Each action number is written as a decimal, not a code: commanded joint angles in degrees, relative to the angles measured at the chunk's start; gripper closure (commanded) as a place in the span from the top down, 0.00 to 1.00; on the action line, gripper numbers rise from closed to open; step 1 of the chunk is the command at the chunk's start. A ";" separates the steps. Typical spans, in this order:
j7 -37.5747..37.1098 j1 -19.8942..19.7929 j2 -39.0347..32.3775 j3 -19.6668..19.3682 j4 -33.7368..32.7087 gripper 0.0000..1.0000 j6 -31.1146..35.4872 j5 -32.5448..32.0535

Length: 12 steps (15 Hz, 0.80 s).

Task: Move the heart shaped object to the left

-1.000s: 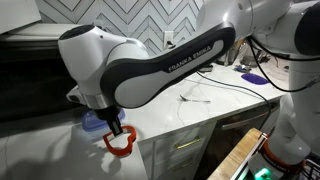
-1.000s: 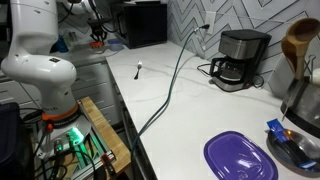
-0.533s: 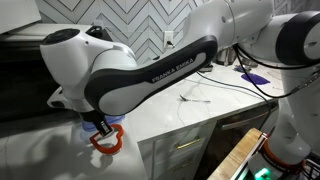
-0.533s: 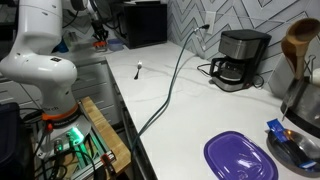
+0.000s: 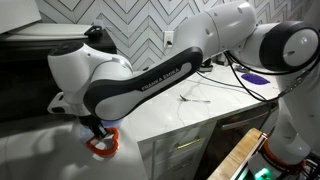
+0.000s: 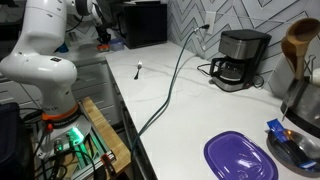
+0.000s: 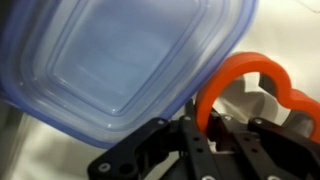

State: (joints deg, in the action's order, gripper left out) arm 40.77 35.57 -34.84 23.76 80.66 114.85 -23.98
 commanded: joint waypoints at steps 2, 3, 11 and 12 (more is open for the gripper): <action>4.61 0.58 -2.39 -0.49 -2.03 0.36 0.47 2.25; 4.76 0.79 -2.21 -0.58 -2.33 0.38 0.26 2.41; 1.89 1.63 2.18 -0.71 -3.54 0.96 -2.84 5.08; 0.52 1.58 3.28 -0.96 -3.38 1.00 -3.38 5.59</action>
State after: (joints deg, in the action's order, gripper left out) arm 42.93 36.47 -34.37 23.82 77.38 114.20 -20.27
